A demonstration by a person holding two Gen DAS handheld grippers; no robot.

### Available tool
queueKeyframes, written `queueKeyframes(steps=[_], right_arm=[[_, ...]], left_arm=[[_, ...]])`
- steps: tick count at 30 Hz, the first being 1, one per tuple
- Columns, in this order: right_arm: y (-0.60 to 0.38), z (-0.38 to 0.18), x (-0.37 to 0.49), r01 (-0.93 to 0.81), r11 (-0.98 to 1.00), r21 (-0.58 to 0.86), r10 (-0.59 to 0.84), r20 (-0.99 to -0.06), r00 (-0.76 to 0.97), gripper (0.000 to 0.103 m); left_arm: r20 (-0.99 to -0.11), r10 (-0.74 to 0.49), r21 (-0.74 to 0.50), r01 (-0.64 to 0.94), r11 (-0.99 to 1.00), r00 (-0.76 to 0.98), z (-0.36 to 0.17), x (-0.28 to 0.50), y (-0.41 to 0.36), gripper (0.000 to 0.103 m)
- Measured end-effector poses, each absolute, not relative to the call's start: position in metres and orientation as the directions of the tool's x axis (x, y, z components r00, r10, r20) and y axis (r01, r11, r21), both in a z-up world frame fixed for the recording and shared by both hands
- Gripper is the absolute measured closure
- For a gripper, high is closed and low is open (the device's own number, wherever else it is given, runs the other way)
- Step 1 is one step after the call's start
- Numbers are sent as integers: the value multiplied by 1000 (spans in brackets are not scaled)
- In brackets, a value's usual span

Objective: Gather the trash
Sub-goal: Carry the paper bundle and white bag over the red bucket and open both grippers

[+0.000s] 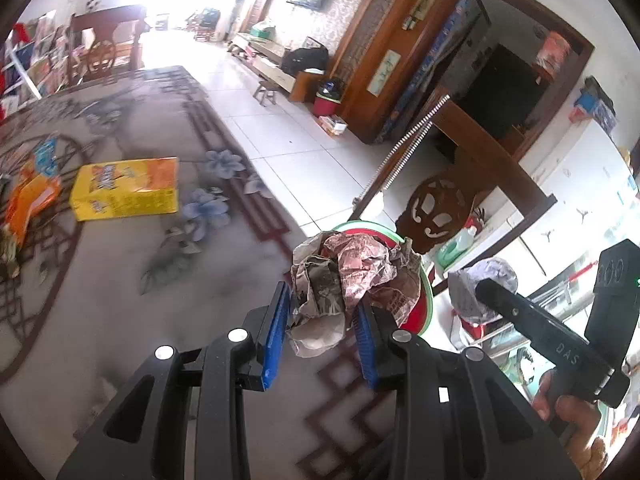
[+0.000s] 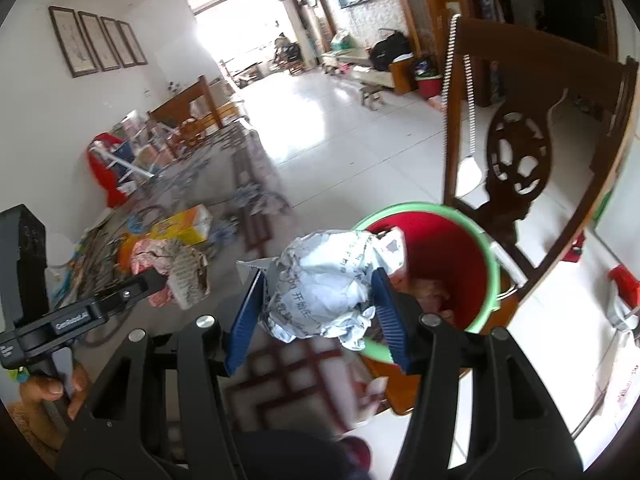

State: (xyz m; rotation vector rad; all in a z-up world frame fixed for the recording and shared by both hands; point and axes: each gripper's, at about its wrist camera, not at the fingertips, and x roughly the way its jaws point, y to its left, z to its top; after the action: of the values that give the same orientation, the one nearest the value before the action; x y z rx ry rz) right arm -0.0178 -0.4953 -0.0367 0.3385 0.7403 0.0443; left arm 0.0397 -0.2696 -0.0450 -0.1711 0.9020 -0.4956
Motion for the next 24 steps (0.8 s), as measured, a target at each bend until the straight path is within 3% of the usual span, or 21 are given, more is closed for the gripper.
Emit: queueKeyframes(steps=[12, 19, 20, 22, 24], right_arm=[[-533, -70, 0, 205, 929, 308, 67, -686, 724, 49], [-544, -85, 7, 246, 918, 311, 49, -705, 708, 48], [-545, -85, 9, 250, 916, 313, 46, -701, 711, 47], [-548, -84, 13, 257, 915, 311, 32, -691, 722, 38], [-549, -81, 16, 259, 915, 309, 24, -683, 730, 36]], left_arm=[[-719, -567, -422, 396, 816, 402, -58, 70, -331, 74], [-743, -567, -397, 448, 801, 355, -68, 76, -364, 72], [-747, -563, -392, 450, 803, 354, -69, 78, -367, 68], [-753, -545, -374, 440, 816, 370, -69, 81, -367, 30], [-734, -549, -379, 429, 820, 400, -66, 82, -360, 29]])
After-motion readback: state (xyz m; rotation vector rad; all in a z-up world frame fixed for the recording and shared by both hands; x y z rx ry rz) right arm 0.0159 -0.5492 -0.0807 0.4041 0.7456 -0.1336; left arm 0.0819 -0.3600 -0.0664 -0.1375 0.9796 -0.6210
